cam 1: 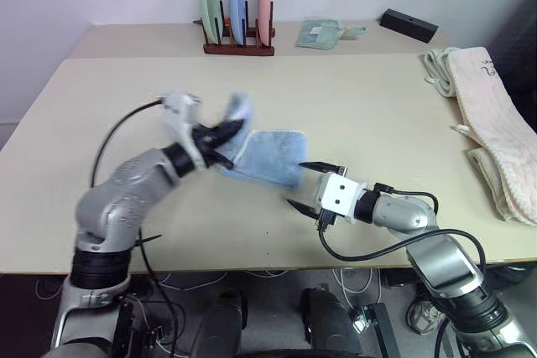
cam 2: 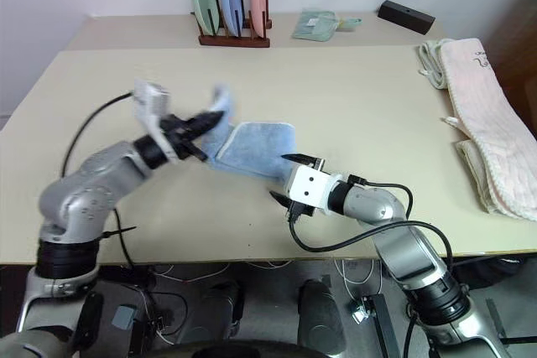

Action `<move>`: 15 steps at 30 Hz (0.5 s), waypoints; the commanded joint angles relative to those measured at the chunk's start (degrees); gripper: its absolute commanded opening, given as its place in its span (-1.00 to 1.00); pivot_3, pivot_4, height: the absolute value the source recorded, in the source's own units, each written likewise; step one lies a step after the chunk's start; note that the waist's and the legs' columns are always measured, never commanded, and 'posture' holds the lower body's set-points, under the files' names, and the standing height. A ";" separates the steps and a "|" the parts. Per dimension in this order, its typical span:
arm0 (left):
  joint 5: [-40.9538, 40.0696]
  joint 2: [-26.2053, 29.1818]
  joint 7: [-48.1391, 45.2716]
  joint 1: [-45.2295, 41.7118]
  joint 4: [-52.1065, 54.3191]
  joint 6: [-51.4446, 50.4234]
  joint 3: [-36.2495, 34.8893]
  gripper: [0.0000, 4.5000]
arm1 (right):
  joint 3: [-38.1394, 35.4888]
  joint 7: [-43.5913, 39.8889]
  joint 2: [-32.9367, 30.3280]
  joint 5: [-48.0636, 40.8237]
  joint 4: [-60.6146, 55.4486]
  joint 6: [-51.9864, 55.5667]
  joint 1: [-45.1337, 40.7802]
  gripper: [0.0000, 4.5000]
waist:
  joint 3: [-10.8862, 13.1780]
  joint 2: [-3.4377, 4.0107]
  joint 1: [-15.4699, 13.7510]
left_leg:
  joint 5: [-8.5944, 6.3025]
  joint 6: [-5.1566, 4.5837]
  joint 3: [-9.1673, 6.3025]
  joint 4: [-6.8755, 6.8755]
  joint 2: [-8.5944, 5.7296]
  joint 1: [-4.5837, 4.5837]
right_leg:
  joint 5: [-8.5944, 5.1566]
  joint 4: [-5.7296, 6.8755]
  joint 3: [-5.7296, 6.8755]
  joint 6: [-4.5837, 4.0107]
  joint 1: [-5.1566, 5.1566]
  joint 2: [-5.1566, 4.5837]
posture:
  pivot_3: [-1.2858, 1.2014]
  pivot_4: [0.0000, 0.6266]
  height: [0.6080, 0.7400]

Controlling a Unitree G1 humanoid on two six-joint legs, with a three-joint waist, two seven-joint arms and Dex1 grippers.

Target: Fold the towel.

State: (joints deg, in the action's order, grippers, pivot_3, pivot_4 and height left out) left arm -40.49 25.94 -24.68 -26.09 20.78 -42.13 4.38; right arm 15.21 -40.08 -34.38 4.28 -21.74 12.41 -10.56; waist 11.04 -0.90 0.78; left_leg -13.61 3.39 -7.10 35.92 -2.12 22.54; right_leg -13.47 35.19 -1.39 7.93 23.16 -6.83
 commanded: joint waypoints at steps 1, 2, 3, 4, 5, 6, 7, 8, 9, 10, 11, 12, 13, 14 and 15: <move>8.29 -0.57 -1.67 -0.86 -0.49 1.99 9.01 -0.99 | -1.85 1.21 0.11 0.28 -0.63 -0.60 0.84 0.76 | 0.01 0.02 0.23 | 0.00 0.00 0.00 -0.01 0.01 -0.01 | 0.00 0.01 0.00 0.00 0.00 0.00 | 0.03 -0.52 1.00; 10.29 -0.78 -2.61 -0.69 -1.57 3.15 11.02 -0.99 | -2.17 1.44 -0.03 0.38 -0.82 -0.42 1.27 0.76 | 0.02 0.03 0.28 | 0.00 0.00 0.00 -0.02 0.01 -0.02 | 0.00 0.04 0.00 0.00 0.03 0.01 | 0.03 -0.52 1.00; 12.17 -1.20 -3.19 -0.76 -2.75 4.26 12.61 -0.99 | -2.57 1.69 -0.15 0.37 -1.10 -0.14 1.78 0.76 | 0.02 0.03 0.25 | 0.00 -0.01 0.00 -0.02 0.02 -0.02 | 0.00 0.05 0.00 0.00 0.04 0.02 | 0.03 -0.52 1.00; 13.32 -1.86 -3.26 -0.84 -3.92 4.79 13.36 -0.99 | -2.87 1.89 -0.27 0.40 -1.41 0.04 2.29 0.76 | 0.02 0.03 0.10 | 0.00 -0.01 0.00 -0.02 0.02 -0.02 | 0.00 0.06 0.00 0.00 0.05 0.02 | 0.03 -0.52 1.00; 13.98 -2.72 -3.09 -0.96 -5.12 4.90 13.49 -0.99 | -3.11 1.97 -0.41 0.44 -1.69 0.15 2.74 0.76 | 0.02 0.03 -0.03 | 0.00 -0.01 0.00 -0.02 0.02 -0.02 | -0.01 0.06 0.00 -0.01 0.04 0.02 | 0.03 -0.52 1.00; 14.43 -3.40 -2.99 -1.02 -5.82 4.85 13.27 -0.99 | -3.24 2.01 -0.49 0.44 -1.92 0.21 3.02 0.76 | 0.02 0.02 -0.11 | 0.00 -0.01 0.00 -0.01 0.02 0.00 | -0.01 0.05 0.00 0.00 0.04 0.02 | 0.03 -0.52 1.00; 15.06 -3.95 -3.23 -1.29 -6.76 4.95 13.23 -0.99 | -3.44 2.13 -0.59 0.48 -2.21 0.37 3.44 0.76 | 0.02 0.02 -0.12 | 0.00 -0.01 0.00 0.02 0.02 0.03 | -0.01 0.04 0.00 0.00 0.04 0.02 | 0.03 -0.52 1.00; 15.87 -4.37 -3.63 -1.54 -7.57 5.26 13.36 -0.99 | -3.62 2.25 -0.67 0.56 -2.43 0.52 3.82 0.76 | 0.02 0.02 -0.13 | 0.00 -0.01 0.00 0.02 0.01 0.03 | -0.01 0.03 0.00 0.00 0.04 0.01 | 0.03 -0.52 1.00; 16.55 -4.77 -3.96 -1.73 -8.18 5.53 13.49 -0.99 | -3.76 2.37 -0.73 0.65 -2.64 0.61 4.22 0.76 | 0.02 0.02 -0.14 | 0.00 -0.01 0.00 0.03 0.01 0.04 | 0.00 0.03 0.00 0.00 0.04 0.01 | 0.03 -0.52 1.00; 16.93 -5.26 -4.28 -1.91 -8.72 5.62 13.42 -0.99 | -3.84 2.52 -0.74 0.75 -2.80 0.72 4.52 0.76 | 0.02 0.02 -0.15 | 0.00 -0.01 -0.01 0.03 0.01 0.04 | 0.00 0.03 0.00 0.01 0.04 0.01 | 0.03 -0.52 1.00; 16.93 -5.76 -4.56 -1.90 -8.94 5.34 13.12 -0.99 | -3.87 2.61 -0.73 0.84 -2.97 0.79 4.71 0.76 | 0.02 0.02 -0.15 | 0.00 -0.01 -0.01 0.02 0.01 0.04 | 0.00 0.03 0.01 0.01 0.04 0.01 | 0.03 -0.52 1.00; 16.81 -6.07 -5.07 -1.83 -9.00 5.07 12.79 -0.99 | -3.92 2.69 -0.65 0.90 -3.13 0.91 4.82 0.76 | 0.02 0.02 -0.15 | 0.00 -0.01 -0.01 0.02 0.01 0.04 | 0.00 0.03 0.01 0.01 0.04 0.01 | 0.03 -0.52 1.00; 16.76 -6.21 -5.53 -1.72 -8.94 4.92 12.51 -0.87 | -3.96 2.76 -0.56 0.97 -3.24 1.03 4.87 0.76 | 0.02 0.02 -0.15 | 0.00 -0.01 -0.01 0.03 0.01 0.04 | 0.00 0.03 0.01 0.02 0.04 0.01 | 0.03 -0.52 1.00; 16.49 -6.39 -5.90 -1.55 -8.82 4.64 12.07 -0.72 | -3.97 2.78 -0.51 1.02 -3.31 1.10 4.90 0.76 | 0.02 0.02 -0.11 | 0.00 -0.01 -0.01 0.03 0.01 0.04 | 0.00 0.03 0.00 0.02 0.04 0.01 | 0.03 -0.52 1.00; 15.74 -6.55 -6.37 -1.19 -8.36 4.17 11.38 -0.56 | -4.03 2.78 -0.52 1.05 -3.40 1.11 5.01 0.76 | 0.02 0.02 -0.06 | 0.00 -0.01 -0.01 0.03 0.01 0.04 | 0.00 0.04 0.01 0.02 0.04 0.01 | 0.03 -0.52 1.00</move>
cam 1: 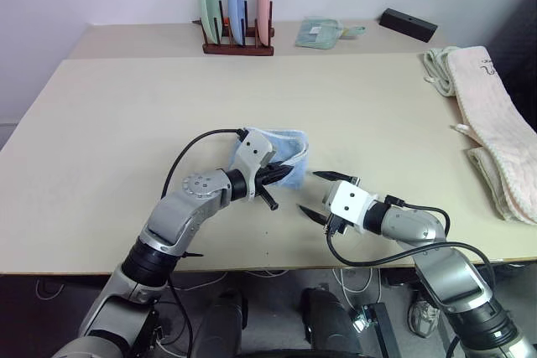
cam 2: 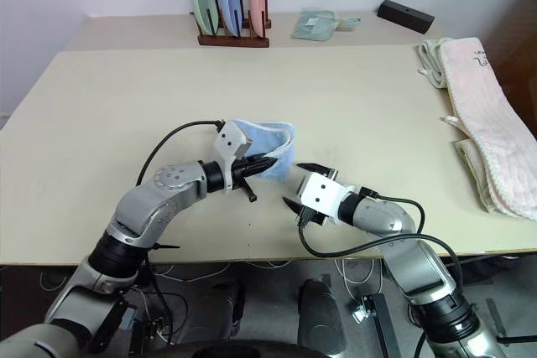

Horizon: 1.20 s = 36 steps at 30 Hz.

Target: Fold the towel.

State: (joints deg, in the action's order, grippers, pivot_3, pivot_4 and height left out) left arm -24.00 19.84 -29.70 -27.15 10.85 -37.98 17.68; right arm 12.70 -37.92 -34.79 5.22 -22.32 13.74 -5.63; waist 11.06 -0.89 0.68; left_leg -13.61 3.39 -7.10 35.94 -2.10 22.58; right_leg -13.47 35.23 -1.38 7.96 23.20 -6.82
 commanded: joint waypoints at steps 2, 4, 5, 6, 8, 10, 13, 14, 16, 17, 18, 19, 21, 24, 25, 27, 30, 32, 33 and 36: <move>-1.83 -0.56 -2.09 0.52 2.66 -0.48 -3.18 -0.15 | -1.56 0.57 -0.18 0.22 -2.90 -0.17 0.18 0.76 | 0.00 0.00 0.09 | 0.00 0.00 -0.01 -0.02 0.01 -0.02 | 0.00 0.02 0.00 0.01 0.00 0.00 | 0.03 -0.52 1.00; -3.57 -0.52 -2.46 1.20 4.40 -1.56 -5.46 0.32 | -1.61 0.49 -0.28 0.28 -2.77 -0.11 -0.03 0.76 | 0.00 0.00 0.10 | 0.00 0.00 0.00 -0.02 0.01 -0.02 | 0.00 0.02 0.00 0.01 0.00 0.00 | 0.03 -0.52 1.00; -5.35 -0.27 -2.77 1.73 5.82 -2.63 -7.26 0.55 | -1.85 0.42 -0.41 0.17 -2.77 -0.04 -0.13 0.76 | 0.00 0.00 0.09 | 0.00 0.00 0.00 -0.01 0.01 -0.02 | 0.00 0.02 0.00 0.01 0.00 0.00 | 0.03 -0.52 1.00; -7.52 0.35 -3.47 2.35 7.45 -3.72 -9.44 0.77 | -2.28 0.35 -0.57 -0.03 -2.81 0.12 -0.24 0.76 | 0.00 0.00 0.10 | 0.00 0.00 -0.01 -0.01 0.01 -0.02 | 0.00 0.02 0.00 0.01 0.00 0.00 | 0.03 -0.52 1.00; -12.12 3.24 -5.23 4.11 10.33 -6.18 -15.11 0.98 | -4.12 -0.12 -1.22 -1.26 -3.47 1.07 -0.08 0.76 | 0.01 0.01 0.25 | 0.00 0.00 -0.01 -0.02 0.01 -0.02 | 0.00 0.02 0.00 0.01 0.01 0.00 | 0.03 -0.52 1.00; -14.37 6.49 -6.33 5.32 10.90 -7.13 -19.87 0.99 | -6.24 -0.27 -1.56 -2.30 -3.65 2.72 -0.12 0.65 | 0.01 0.01 0.20 | 0.00 0.00 -0.01 -0.03 0.02 -0.03 | 0.00 0.04 0.00 0.01 0.03 0.00 | 0.03 -0.52 1.00; -13.83 9.33 -5.39 5.46 8.28 -5.83 -24.64 0.73 | -9.79 0.09 -0.36 -5.74 -3.33 5.88 -1.45 0.18 | 0.01 0.01 0.06 | 0.00 0.00 -0.01 -0.01 0.02 -0.03 | -0.01 0.05 0.00 -0.02 0.02 0.00 | 0.03 -0.52 1.00; -12.33 10.06 -5.31 5.30 7.18 -4.43 -24.86 0.59 | -10.80 0.45 0.65 -7.26 -3.13 7.03 -2.66 -0.06 | 0.01 0.01 -0.01 | 0.00 0.00 -0.01 0.00 0.02 -0.03 | -0.01 0.04 0.00 -0.02 0.01 0.00 | 0.03 -0.52 1.00; -9.10 10.54 -5.32 4.66 5.45 -1.46 -23.52 0.18 | -11.58 1.30 3.09 -9.69 -2.89 9.43 -5.77 -0.51 | 0.01 0.01 0.00 | 0.00 0.00 -0.01 0.01 0.01 -0.02 | 0.00 0.03 0.00 -0.02 -0.01 0.00 | 0.03 -0.52 1.00; -7.75 10.12 -5.02 4.12 4.57 -0.21 -22.51 -0.07 | -11.51 1.78 4.43 -10.70 -2.86 10.75 -7.49 -0.75 | 0.01 0.01 0.03 | 0.00 0.00 -0.01 0.01 0.01 -0.03 | 0.00 0.03 0.00 -0.02 -0.01 0.00 | 0.03 -0.52 1.00; -6.41 9.21 -4.38 3.43 3.68 0.96 -21.36 -0.30 | -11.18 2.51 5.99 -11.43 -2.79 11.94 -9.38 -0.98 | 0.01 0.01 0.00 | 0.00 0.00 -0.01 0.01 0.01 -0.03 | 0.00 0.03 0.00 -0.02 0.00 0.00 | 0.03 -0.52 1.00; -4.74 8.20 -3.54 2.57 2.60 2.21 -20.04 -0.56 | -10.83 3.41 7.72 -12.19 -2.50 13.15 -11.50 -1.00 | 0.01 0.01 -0.05 | 0.00 0.00 -0.01 0.00 0.01 -0.02 | 0.00 0.03 0.00 -0.02 0.00 0.00 | 0.03 -0.52 1.00; -0.98 5.39 -1.75 0.45 -0.32 5.46 -17.27 -0.76 | -9.92 5.33 11.55 -13.62 -1.52 16.44 -15.80 -1.00 | 0.01 0.01 -0.07 | 0.00 0.00 -0.02 0.00 0.01 -0.02 | 0.01 0.03 0.01 0.00 0.00 0.00 | 0.03 -0.52 1.00; 1.11 1.65 -0.51 -1.27 -3.54 7.64 -15.66 -0.76 | -7.38 6.14 14.51 -13.80 0.88 19.34 -19.23 -1.00 | 0.00 0.01 0.02 | 0.01 0.01 -0.02 -0.01 0.00 -0.01 | 0.03 0.02 0.01 0.03 0.01 0.00 | 0.03 -0.52 1.00; 1.53 -0.10 0.04 -1.80 -5.22 8.05 -15.05 -0.76 | -5.58 6.39 15.86 -13.47 3.04 19.85 -20.57 -1.00 | 0.00 0.01 0.05 | 0.01 0.01 -0.02 -0.03 0.00 -0.01 | 0.03 0.01 0.01 0.04 0.02 0.00 | 0.03 -0.52 1.00; 3.80 -2.29 0.39 -1.58 -9.26 9.92 -13.23 -0.76 | -3.35 7.94 18.92 -12.81 8.76 20.68 -22.12 -1.00 | -0.02 0.03 0.25 | 0.01 0.01 -0.02 -0.04 0.00 -0.03 | 0.03 0.03 0.01 0.04 0.05 0.01 | 0.03 -0.52 1.00; 7.11 -3.27 0.22 0.01 -13.32 13.37 -11.63 -0.76 | -0.29 8.40 18.90 -9.64 15.45 17.52 -20.72 -1.00 | -0.02 0.03 0.39 | 0.01 0.01 -0.01 -0.09 0.00 -0.07 | 0.03 0.09 0.01 0.04 0.08 0.01 | 0.03 -0.52 1.00; 8.20 -4.06 0.83 1.11 -15.98 15.10 -11.85 -0.76 | 0.89 9.00 18.95 -8.56 19.11 15.98 -19.01 -1.00 | -0.02 0.03 0.32 | 0.01 0.01 -0.01 -0.12 0.00 -0.06 | 0.03 0.09 0.00 0.04 0.11 0.01 | 0.03 -0.52 1.00; 8.80 -4.24 1.06 1.55 -17.09 15.88 -11.99 -0.76 | 1.37 9.20 18.82 -7.94 20.35 15.17 -18.29 -1.00 | -0.02 0.03 0.29 | 0.01 0.01 -0.01 -0.12 0.00 -0.04 | 0.03 0.10 0.00 0.04 0.13 0.01 | 0.03 -0.52 1.00; 9.76 -4.12 0.94 3.15 -18.81 17.50 -12.50 -0.76 | 1.47 9.71 18.52 -6.98 22.23 13.72 -16.55 -1.00 | -0.05 0.02 0.26 | 0.01 0.01 -0.01 -0.08 0.00 -0.06 | 0.04 0.13 0.00 0.05 0.10 0.01 | 0.03 -0.52 1.00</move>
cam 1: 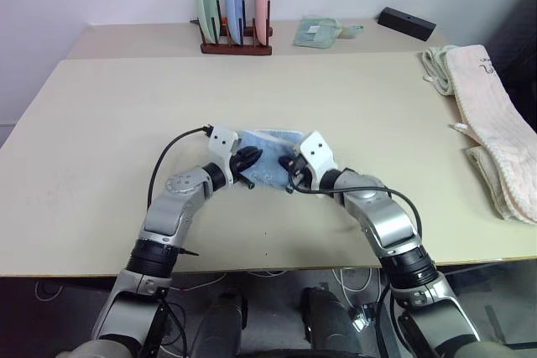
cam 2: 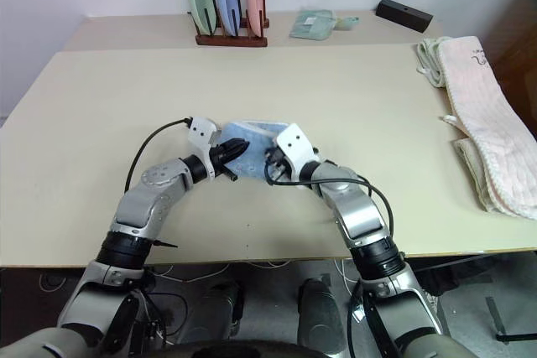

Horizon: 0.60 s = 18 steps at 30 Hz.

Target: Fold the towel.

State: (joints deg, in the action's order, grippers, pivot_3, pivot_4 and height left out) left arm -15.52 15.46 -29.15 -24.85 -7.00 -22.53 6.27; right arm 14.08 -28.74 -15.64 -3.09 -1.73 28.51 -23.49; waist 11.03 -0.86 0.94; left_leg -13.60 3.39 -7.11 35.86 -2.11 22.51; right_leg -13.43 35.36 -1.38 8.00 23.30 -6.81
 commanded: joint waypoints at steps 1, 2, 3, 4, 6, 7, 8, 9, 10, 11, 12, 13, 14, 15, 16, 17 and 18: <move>1.41 0.39 0.18 1.32 -1.15 2.53 -1.21 -0.76 | -0.14 0.69 -0.64 1.35 1.67 -1.34 1.71 -1.00 | -0.03 0.02 0.00 | 0.00 0.00 0.00 0.01 0.00 -0.04 | 0.00 0.00 0.00 0.00 -0.05 0.00 | 0.03 -0.52 1.00; 1.38 0.43 0.09 1.64 -1.25 2.79 -1.44 -0.76 | -0.39 0.80 -0.66 1.35 1.59 -1.64 1.93 -1.00 | -0.05 0.04 0.02 | 0.00 0.00 0.00 0.01 0.00 -0.07 | 0.00 0.01 0.00 0.00 -0.09 0.00 | 0.03 -0.52 1.00; 1.29 0.43 0.03 1.87 -1.34 3.03 -1.65 -0.76 | -0.59 0.91 -0.71 1.41 1.48 -2.05 2.07 -1.00 | -0.06 0.04 0.03 | 0.00 0.00 0.00 0.02 0.00 -0.08 | 0.00 0.00 0.00 0.00 -0.11 0.00 | 0.03 -0.52 1.00; 1.14 0.39 -0.08 2.05 -1.34 3.23 -1.83 -0.76 | -0.97 1.09 -0.72 1.35 1.18 -2.57 2.11 -1.00 | -0.06 0.04 0.04 | 0.00 0.00 0.00 0.02 0.00 -0.09 | 0.00 0.01 0.00 0.00 -0.11 0.00 | 0.03 -0.52 1.00; 0.91 0.30 -0.28 2.25 -1.20 3.55 -2.05 -0.76 | -1.53 1.35 -0.69 1.13 0.71 -3.27 2.05 -1.00 | -0.06 0.05 0.04 | 0.00 0.00 0.00 0.01 0.00 -0.09 | 0.00 0.01 0.00 0.01 -0.11 0.00 | 0.03 -0.52 1.00; 0.13 0.30 -0.65 2.46 0.03 3.89 -2.63 -0.76 | -2.90 1.03 -0.57 -0.34 -1.04 -2.97 1.72 -1.00 | -0.06 0.05 0.04 | 0.00 0.00 0.00 0.01 0.00 -0.09 | 0.00 0.01 0.00 0.01 -0.10 0.00 | 0.03 -0.52 1.00; -0.60 0.46 -1.00 2.64 1.23 4.18 -3.28 -0.76 | -4.29 0.65 -0.50 -1.93 -2.88 -2.24 1.41 -1.00 | -0.06 0.05 0.04 | 0.00 0.00 0.00 0.01 0.00 -0.09 | 0.00 0.01 0.00 0.01 -0.10 0.00 | 0.03 -0.52 1.00; -1.45 0.96 -1.53 2.95 2.82 4.31 -4.15 -0.79 | -6.01 0.11 -0.51 -4.15 -5.33 -0.45 1.29 -0.77 | -0.06 0.05 0.06 | 0.00 0.00 0.00 0.02 0.00 -0.08 | 0.00 0.01 0.00 0.01 -0.10 0.00 | 0.03 -0.52 1.00; -1.98 1.32 -1.89 3.21 3.92 4.31 -4.75 -0.79 | -7.10 -0.23 -0.54 -5.64 -7.04 0.98 1.30 -0.64 | -0.05 0.05 0.07 | 0.00 0.00 0.00 0.01 0.00 -0.07 | 0.00 0.01 0.00 0.01 -0.08 0.00 | 0.03 -0.52 1.00; -2.61 2.60 -2.78 3.71 5.61 4.13 -5.79 -0.79 | -8.70 -0.36 -0.84 -7.45 -9.33 3.51 1.38 -0.42 | -0.05 0.05 0.08 | 0.00 0.00 -0.01 0.01 0.01 -0.05 | 0.00 0.01 0.00 0.01 -0.07 0.00 | 0.03 -0.52 1.00; -3.05 3.94 -3.82 4.24 6.98 4.04 -6.66 -0.79 | -10.24 -0.26 -1.03 -9.14 -11.28 6.03 1.47 -0.19 | -0.04 0.06 0.22 | 0.00 0.00 -0.01 0.00 0.01 -0.04 | 0.00 0.01 0.00 0.01 -0.04 0.00 | 0.03 -0.52 1.00; -3.25 5.38 -4.91 4.81 8.22 4.08 -7.21 -0.79 | -11.72 0.01 -1.11 -10.68 -12.89 8.50 1.56 0.00 | -0.04 0.06 0.22 | 0.00 0.00 -0.01 -0.02 0.02 -0.03 | 0.00 0.04 0.00 0.01 0.00 0.01 | 0.03 -0.52 1.00; -3.38 7.62 -6.77 5.75 9.68 4.42 -7.68 -0.79 | -13.66 0.62 -1.02 -12.68 -14.52 12.05 1.79 0.26 | -0.04 0.06 0.22 | 0.00 0.00 -0.01 -0.04 0.02 -0.04 | 0.00 0.06 0.00 0.01 0.02 0.01 | 0.03 -0.52 1.00; -3.42 9.03 -7.96 6.36 10.56 4.63 -7.86 -0.79 | -14.89 1.12 -0.95 -14.01 -15.52 14.55 1.92 0.48 | -0.04 0.06 0.23 | 0.00 0.00 -0.01 -0.05 0.03 -0.03 | -0.01 0.09 0.00 0.00 0.05 0.01 | 0.03 -0.52 1.00; -3.89 11.28 -10.37 7.44 12.04 4.91 -8.05 -0.79 | -16.41 1.91 -0.62 -15.65 -16.44 18.12 2.30 0.70 | -0.04 0.08 0.12 | 0.00 0.00 -0.02 -0.08 0.04 -0.03 | -0.01 0.09 0.00 -0.01 0.05 0.02 | 0.03 -0.52 1.00; -4.47 13.56 -13.05 8.53 13.62 4.89 -8.05 -0.79 | -18.23 3.25 0.30 -17.29 -16.70 21.84 2.53 0.93 | -0.04 0.05 0.09 | 0.00 0.00 -0.01 -0.10 0.04 -0.05 | -0.01 0.08 0.00 -0.01 0.04 0.02 | 0.03 -0.52 1.00; -4.93 15.28 -15.27 9.36 14.91 4.83 -7.97 -0.79 | -19.85 4.63 1.30 -18.62 -16.56 24.74 2.51 0.97 | -0.04 0.08 0.10 | 0.00 0.00 -0.02 -0.11 0.04 -0.04 | -0.01 0.08 0.00 -0.02 0.04 0.02 | 0.03 -0.52 1.00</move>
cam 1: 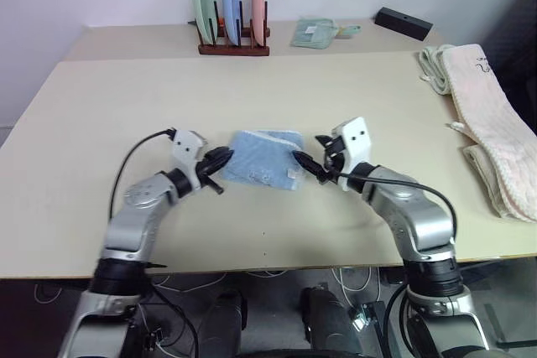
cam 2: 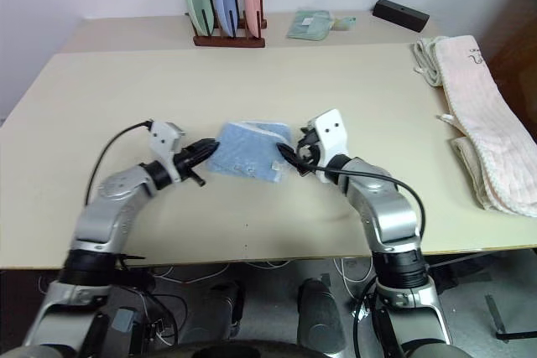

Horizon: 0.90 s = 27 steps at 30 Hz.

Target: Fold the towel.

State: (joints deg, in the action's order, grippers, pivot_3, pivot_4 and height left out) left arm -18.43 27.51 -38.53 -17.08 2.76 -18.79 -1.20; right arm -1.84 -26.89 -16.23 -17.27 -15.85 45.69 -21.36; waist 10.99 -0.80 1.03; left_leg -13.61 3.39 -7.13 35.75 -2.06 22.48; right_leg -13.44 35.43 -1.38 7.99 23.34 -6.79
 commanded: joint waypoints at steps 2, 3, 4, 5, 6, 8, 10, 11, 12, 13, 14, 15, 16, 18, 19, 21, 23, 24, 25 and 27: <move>-3.34 5.76 -9.39 2.86 7.64 0.81 -0.27 -0.79 | -6.80 5.11 4.05 -6.94 -1.39 12.33 -0.18 0.97 | 0.02 0.05 0.00 | 0.00 0.00 0.02 -0.02 -0.01 0.00 | 0.00 -0.03 -0.02 -0.01 0.01 -0.01 | 0.03 -0.52 1.00; -3.95 6.51 -10.50 3.24 8.85 0.46 -0.08 -0.79 | -7.84 5.98 5.14 -7.93 -0.70 13.95 -0.77 0.97 | 0.04 0.08 -0.07 | 0.00 0.00 0.02 -0.03 0.00 0.02 | 0.00 -0.03 -0.01 -0.02 0.02 -0.01 | 0.03 -0.52 1.00; -4.33 6.99 -11.29 3.54 9.87 0.33 0.09 -0.79 | -8.77 6.77 6.24 -8.77 -0.08 15.20 -1.40 0.97 | 0.04 0.08 -0.15 | 0.00 0.00 0.02 -0.04 -0.01 0.02 | -0.01 -0.03 -0.02 -0.03 0.02 -0.01 | 0.03 -0.52 1.00; -4.50 7.22 -11.74 3.71 10.49 0.23 0.17 -0.79 | -9.36 7.39 6.91 -9.38 0.24 16.05 -1.85 0.97 | 0.04 0.07 -0.15 | 0.00 0.00 0.02 -0.05 -0.01 0.02 | -0.01 -0.05 -0.02 -0.04 0.02 -0.01 | 0.03 -0.52 1.00; -4.60 7.37 -12.09 3.86 11.40 -0.02 0.51 -0.79 | -9.71 7.81 7.74 -9.93 1.42 16.69 -2.69 0.97 | 0.04 0.08 -0.10 | 0.00 0.00 0.02 -0.05 -0.01 0.02 | -0.01 -0.05 -0.02 -0.04 0.02 -0.01 | 0.03 -0.52 1.00; -4.42 7.23 -12.01 4.02 12.26 -0.33 0.83 -0.79 | -9.52 8.29 8.68 -10.52 3.47 17.33 -3.90 0.97 | 0.04 0.09 0.01 | 0.00 0.00 0.02 -0.06 -0.01 0.02 | 0.00 -0.06 -0.02 -0.03 0.02 -0.01 | 0.03 -0.52 1.00; -3.90 6.68 -11.20 3.96 11.91 -0.88 0.98 -0.79 | -8.75 8.69 9.61 -10.49 6.07 17.18 -5.23 0.97 | 0.04 0.09 0.13 | 0.00 0.00 0.02 -0.09 0.00 0.01 | 0.00 -0.03 -0.01 -0.02 0.05 0.00 | 0.03 -0.52 1.00; -3.66 6.47 -10.99 4.06 11.78 -0.89 1.12 -0.79 | -8.37 8.83 10.18 -10.48 7.45 16.98 -5.97 0.97 | 0.04 0.09 0.21 | 0.00 0.00 0.02 -0.11 0.00 0.00 | 0.01 -0.02 -0.02 -0.01 0.06 0.00 | 0.03 -0.52 1.00; -3.49 6.31 -10.85 4.19 11.78 -0.83 1.30 -0.79 | -8.20 9.01 10.75 -10.57 8.74 16.83 -6.68 0.97 | 0.04 0.09 0.22 | 0.00 0.00 0.02 -0.12 0.00 0.00 | 0.01 0.00 -0.02 -0.01 0.08 0.00 | 0.03 -0.52 1.00; -3.52 6.18 -10.72 4.36 11.99 -0.92 1.43 -0.79 | -7.90 9.00 11.20 -10.59 9.93 16.65 -7.29 0.97 | 0.04 0.09 0.28 | 0.00 0.00 0.02 -0.14 0.00 0.00 | 0.01 0.01 -0.01 -0.01 0.09 0.00 | 0.03 -0.52 1.00; -3.54 6.03 -10.56 4.57 12.31 -1.06 1.57 -0.79 | -7.60 8.87 11.58 -10.60 11.02 16.40 -7.78 0.97 | 0.04 0.09 0.38 | 0.00 -0.01 0.02 -0.14 0.00 0.00 | 0.01 0.01 -0.02 -0.01 0.09 0.00 | 0.03 -0.52 1.00; -3.52 5.93 -10.38 4.85 12.71 -1.15 1.69 -0.79 | -7.32 8.79 11.85 -10.47 11.91 15.98 -8.10 0.87 | 0.04 0.09 0.44 | 0.00 -0.01 0.02 -0.14 0.00 0.00 | 0.01 0.01 -0.02 -0.01 0.09 0.01 | 0.03 -0.52 1.00; -3.48 5.90 -10.24 5.14 13.05 -1.18 1.79 -0.79 | -7.02 8.73 12.05 -10.26 12.74 15.44 -8.36 0.73 | 0.04 0.09 0.52 | 0.00 -0.01 0.02 -0.14 0.00 -0.01 | 0.01 0.02 -0.02 -0.01 0.09 0.01 | 0.03 -0.52 1.00; -3.39 5.86 -9.65 5.68 13.54 -1.17 1.70 -0.79 | -7.35 9.18 12.60 -10.24 14.03 14.23 -8.83 0.38 | 0.04 0.09 0.82 | 0.00 -0.01 0.02 -0.17 0.01 -0.01 | 0.00 0.02 -0.01 -0.01 0.09 0.01 | 0.03 -0.52 1.00; -3.47 5.82 -9.26 5.95 13.75 -1.29 1.57 -0.79 | -7.78 9.41 12.86 -10.55 14.30 13.94 -9.06 0.14 | 0.04 0.09 0.92 | 0.00 -0.01 0.02 -0.17 0.00 -0.01 | 0.00 0.02 -0.01 0.00 0.09 0.01 | 0.03 -0.52 1.00; -3.59 5.91 -8.82 6.64 14.23 -1.29 1.38 -0.79 | -8.95 9.76 13.36 -11.84 13.59 14.31 -9.44 -0.30 | 0.04 0.09 1.11 | 0.00 -0.01 0.01 -0.17 0.00 -0.01 | 0.01 0.02 -0.01 -0.01 0.09 0.01 | 0.03 -0.52 1.00; -3.62 5.98 -8.54 7.25 14.77 -1.26 1.38 -0.79 | -10.04 10.24 13.54 -13.16 12.17 15.00 -9.49 -0.74 | 0.04 0.09 1.33 | 0.00 -0.01 0.01 -0.17 0.00 -0.01 | 0.01 0.03 -0.02 0.00 0.10 0.01 | 0.03 -0.52 1.00; -3.54 5.86 -8.33 7.35 14.82 -1.21 1.46 -0.79 | -11.40 10.87 13.36 -14.08 10.81 15.07 -9.65 -0.98 | 0.04 0.09 1.37 | 0.00 -0.01 0.01 -0.18 0.00 -0.01 | 0.01 0.03 -0.02 0.00 0.10 0.01 | 0.03 -0.52 1.00; -3.47 5.69 -8.06 7.40 14.89 -1.21 1.56 -0.79 | -13.14 11.64 13.20 -15.16 9.47 15.17 -9.90 -1.00 | 0.05 0.11 1.34 | 0.00 -0.01 0.01 -0.19 0.00 -0.01 | 0.01 0.03 -0.02 0.00 0.11 0.01 | 0.03 -0.52 1.00; -3.32 5.07 -7.41 7.19 14.85 -1.21 1.83 -0.79 | -17.74 13.71 12.29 -17.65 6.76 14.96 -10.56 -1.00 | 0.05 0.11 1.14 | 0.00 -0.01 0.00 -0.19 0.00 0.00 | 0.01 0.04 -0.01 0.00 0.11 0.00 | 0.03 -0.52 1.00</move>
State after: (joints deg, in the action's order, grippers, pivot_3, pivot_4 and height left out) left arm -21.84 32.99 -46.59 -9.58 15.85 -20.59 1.07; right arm -15.18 -14.68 -3.05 -32.02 -4.13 61.21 -30.01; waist 11.05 -0.69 2.17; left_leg -13.60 3.38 -7.12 35.57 -2.06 22.48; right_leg -13.44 35.46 -1.39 7.98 23.45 -6.79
